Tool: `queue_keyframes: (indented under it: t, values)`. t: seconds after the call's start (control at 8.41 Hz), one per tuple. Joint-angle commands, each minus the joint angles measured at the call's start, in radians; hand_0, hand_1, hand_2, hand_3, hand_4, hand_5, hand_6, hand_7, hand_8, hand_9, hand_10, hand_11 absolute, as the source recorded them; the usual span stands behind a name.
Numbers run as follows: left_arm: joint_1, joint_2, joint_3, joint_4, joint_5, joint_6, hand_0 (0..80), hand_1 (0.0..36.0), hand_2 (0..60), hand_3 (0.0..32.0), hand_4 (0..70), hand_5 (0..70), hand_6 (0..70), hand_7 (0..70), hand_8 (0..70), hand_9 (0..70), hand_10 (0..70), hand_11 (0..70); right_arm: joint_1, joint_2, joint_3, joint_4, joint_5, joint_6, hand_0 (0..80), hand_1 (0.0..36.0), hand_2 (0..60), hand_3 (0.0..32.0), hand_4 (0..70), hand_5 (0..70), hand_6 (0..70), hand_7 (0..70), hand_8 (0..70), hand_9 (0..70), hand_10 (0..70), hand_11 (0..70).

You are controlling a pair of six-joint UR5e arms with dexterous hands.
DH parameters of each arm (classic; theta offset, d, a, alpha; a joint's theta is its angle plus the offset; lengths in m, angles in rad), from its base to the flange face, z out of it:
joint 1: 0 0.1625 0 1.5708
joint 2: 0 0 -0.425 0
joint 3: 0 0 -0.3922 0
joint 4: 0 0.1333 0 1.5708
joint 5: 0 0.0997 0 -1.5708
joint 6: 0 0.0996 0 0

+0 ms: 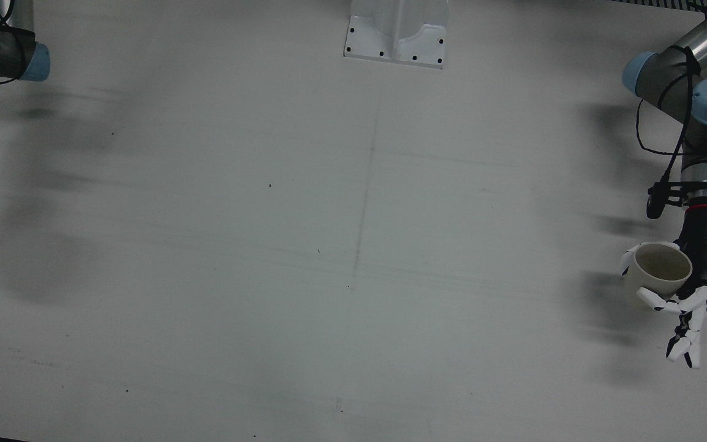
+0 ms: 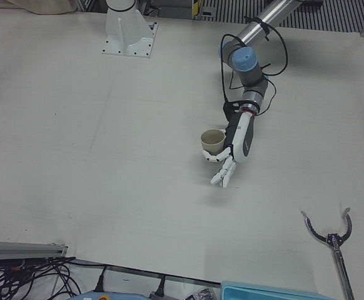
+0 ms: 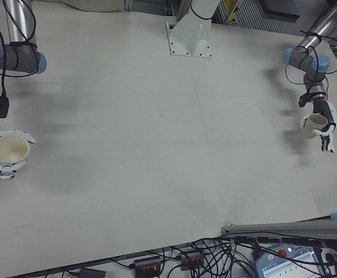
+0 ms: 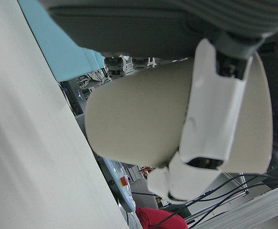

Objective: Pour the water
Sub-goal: 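Grasp the farther cup with the right hand and lift it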

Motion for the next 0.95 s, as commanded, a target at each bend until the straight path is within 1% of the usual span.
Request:
queue_keyframes:
  t: [0.0, 0.12, 0.24, 0.36, 0.48, 0.59, 0.71, 0.83]
  values:
    - [0.007, -0.007, -0.038, 0.032, 0.001, 0.0, 79.3, 36.0, 60.0, 0.0, 60.8, 70.0, 11.4, 15.3, 3.1, 3.9, 6.6, 12.4, 0.117, -0.042, 0.199, -0.13, -0.124, -0.064, 47.1, 12.1, 30.7, 0.0, 40.2, 46.2, 37.9, 60.3, 34.6, 50.3, 29.6, 43.0]
    - [0.009, -0.01, -0.053, 0.043, 0.001, 0.0, 80.0, 36.0, 60.0, 0.0, 61.0, 70.0, 11.4, 15.4, 3.1, 3.9, 6.5, 12.4, 0.135, -0.036, 0.21, -0.133, -0.132, -0.065, 47.1, 12.1, 30.7, 0.0, 40.2, 46.2, 37.9, 60.3, 34.6, 50.3, 29.6, 43.0]
    - [0.012, -0.018, -0.108, 0.104, 0.002, 0.009, 80.0, 36.0, 60.0, 0.0, 61.1, 70.0, 11.6, 15.8, 3.2, 4.0, 6.5, 12.3, 0.145, -0.031, 0.27, -0.2, -0.134, -0.068, 46.6, 11.9, 31.0, 0.0, 37.5, 45.7, 37.6, 59.9, 34.6, 50.3, 30.0, 43.6]
    - [0.012, -0.097, -0.133, 0.194, 0.007, 0.011, 80.0, 36.0, 60.0, 0.0, 61.0, 70.0, 11.6, 15.8, 3.2, 4.0, 6.6, 12.5, 0.136, -0.025, 0.346, -0.316, -0.134, -0.072, 46.8, 12.5, 32.4, 0.0, 38.5, 46.9, 38.5, 61.0, 34.7, 50.3, 29.8, 43.2]
    - [0.013, -0.171, -0.132, 0.248, 0.011, 0.018, 80.0, 36.0, 60.0, 0.0, 61.6, 70.0, 12.1, 16.5, 3.3, 4.5, 6.8, 12.9, 0.132, 0.004, 0.385, -0.373, -0.134, -0.102, 47.1, 13.8, 36.6, 0.0, 40.1, 50.6, 40.2, 63.7, 34.9, 50.7, 29.4, 42.8]
    - [0.027, -0.234, -0.129, 0.299, 0.013, 0.021, 80.0, 36.0, 60.0, 0.0, 62.6, 70.0, 12.7, 17.1, 3.1, 4.9, 7.2, 13.6, 0.131, 0.028, 0.388, -0.39, -0.134, -0.107, 46.8, 14.1, 40.0, 0.0, 39.7, 51.6, 41.0, 65.0, 35.4, 51.2, 29.7, 43.1]
    - [0.053, -0.284, -0.126, 0.34, 0.013, 0.023, 80.0, 36.0, 60.0, 0.0, 62.6, 70.0, 12.7, 16.8, 3.0, 4.7, 7.4, 13.7, 0.113, 0.058, 0.408, -0.415, -0.131, -0.108, 45.8, 12.8, 41.3, 0.0, 38.5, 51.8, 41.6, 66.1, 36.4, 52.5, 31.4, 45.2]
    - [0.071, -0.329, -0.124, 0.363, 0.013, 0.053, 80.0, 36.0, 60.0, 0.0, 63.2, 70.0, 13.0, 16.9, 3.0, 4.8, 7.5, 13.9, 0.084, 0.088, 0.463, -0.491, -0.125, -0.121, 45.6, 13.0, 43.3, 0.0, 39.1, 53.2, 42.4, 67.0, 36.6, 52.7, 31.7, 45.5]
